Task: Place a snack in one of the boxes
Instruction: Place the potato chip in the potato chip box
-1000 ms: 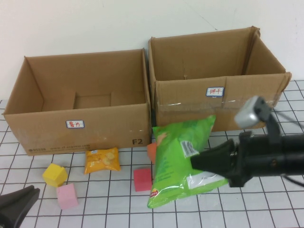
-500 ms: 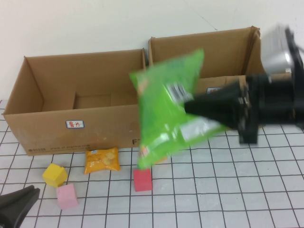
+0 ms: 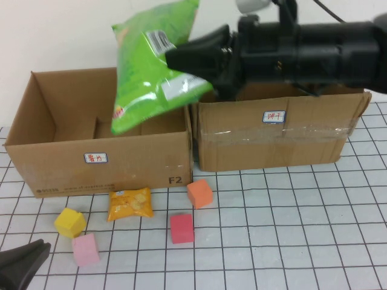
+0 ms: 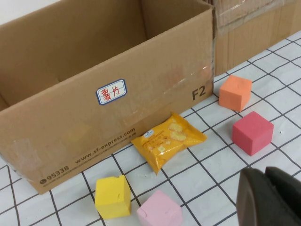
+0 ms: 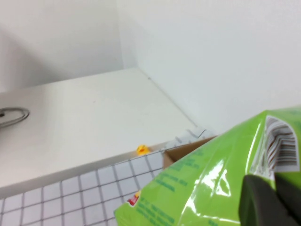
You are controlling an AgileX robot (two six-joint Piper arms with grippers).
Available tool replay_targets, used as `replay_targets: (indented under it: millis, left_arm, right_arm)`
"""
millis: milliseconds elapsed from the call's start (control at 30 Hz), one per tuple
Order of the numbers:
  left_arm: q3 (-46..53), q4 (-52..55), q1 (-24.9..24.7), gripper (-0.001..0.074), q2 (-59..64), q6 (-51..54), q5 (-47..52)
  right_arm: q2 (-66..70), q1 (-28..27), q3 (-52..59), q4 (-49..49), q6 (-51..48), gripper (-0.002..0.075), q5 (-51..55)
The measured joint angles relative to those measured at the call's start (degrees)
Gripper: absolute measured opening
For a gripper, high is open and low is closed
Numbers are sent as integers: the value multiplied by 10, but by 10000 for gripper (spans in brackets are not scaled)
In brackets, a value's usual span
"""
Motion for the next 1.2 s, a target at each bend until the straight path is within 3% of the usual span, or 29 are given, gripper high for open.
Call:
replay_targets:
  millis: [367,1200]
  left_arm:
    - [0,0,0,-1,0,0,2]
    - [26,0,0,-1,0,-3,-49]
  right_arm:
    - [37,0,-57,-6,17,0,-3]
    - [-12,0,-57,-197,147,0,83]
